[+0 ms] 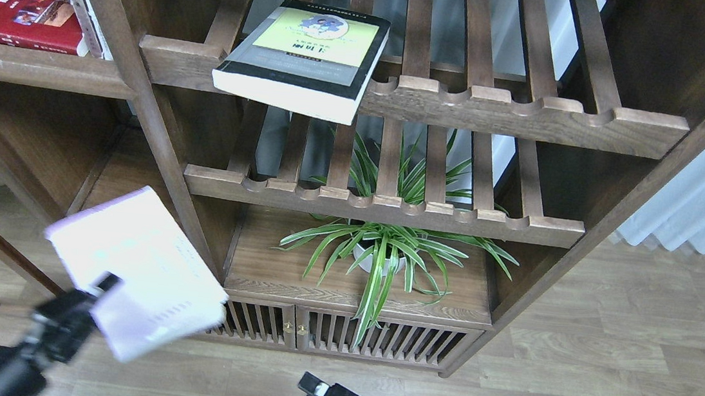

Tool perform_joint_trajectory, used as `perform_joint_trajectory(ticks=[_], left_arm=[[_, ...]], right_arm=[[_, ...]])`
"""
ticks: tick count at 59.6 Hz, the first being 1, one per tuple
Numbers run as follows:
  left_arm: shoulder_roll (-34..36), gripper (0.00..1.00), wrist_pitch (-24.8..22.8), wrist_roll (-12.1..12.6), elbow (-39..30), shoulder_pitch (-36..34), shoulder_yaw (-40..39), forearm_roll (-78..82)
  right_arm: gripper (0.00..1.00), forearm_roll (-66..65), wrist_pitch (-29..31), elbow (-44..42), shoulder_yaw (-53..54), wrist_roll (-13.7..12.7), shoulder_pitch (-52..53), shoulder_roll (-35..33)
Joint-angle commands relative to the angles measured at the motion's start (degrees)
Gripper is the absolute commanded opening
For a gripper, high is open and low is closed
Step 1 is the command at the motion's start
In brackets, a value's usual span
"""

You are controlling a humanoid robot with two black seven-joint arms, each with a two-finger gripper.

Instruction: Organize books on shelf

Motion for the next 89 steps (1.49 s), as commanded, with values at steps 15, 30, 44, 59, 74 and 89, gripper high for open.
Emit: perform_joint_trajectory(ticks=[15,30,44,59,74,89], left_arm=[[7.4,0.03,0.0,3.3,-4.0,5.0,-32.8,4.0],[11.4,0.03,0.0,6.5,-2.3,-6.0,-41.1,13.4],[12.3,0.04,0.0,7.2,3.1,-30.3,-36.0,32.7],[11.6,0.04,0.0,8.8,14.7,-54.6,-23.9,47.2],[9.8,0.07,0.0,9.4,30.1,-74.1,-13.4,55.0],[6.5,0.50,0.0,8.6,31.6,-74.0,-9.1,52.6]], right_arm=[[0.99,-0.2,0.0,-2.8,0.1,0.0,0.4,1.0],[0.99,-0.2,0.0,-2.9,-0.3,0.0,0.3,1.0],[0.99,-0.1,0.0,-2.9,-0.4,0.0,-0.2,1.0],[0.99,0.0,0.0,-2.9,-0.4,0.0,-0.7,0.5],[0.99,-0.1,0.0,-2.8,-0.4,0.0,-0.6,0.7],[0.99,-0.1,0.0,-2.8,-0.4,0.0,-0.6,0.9]])
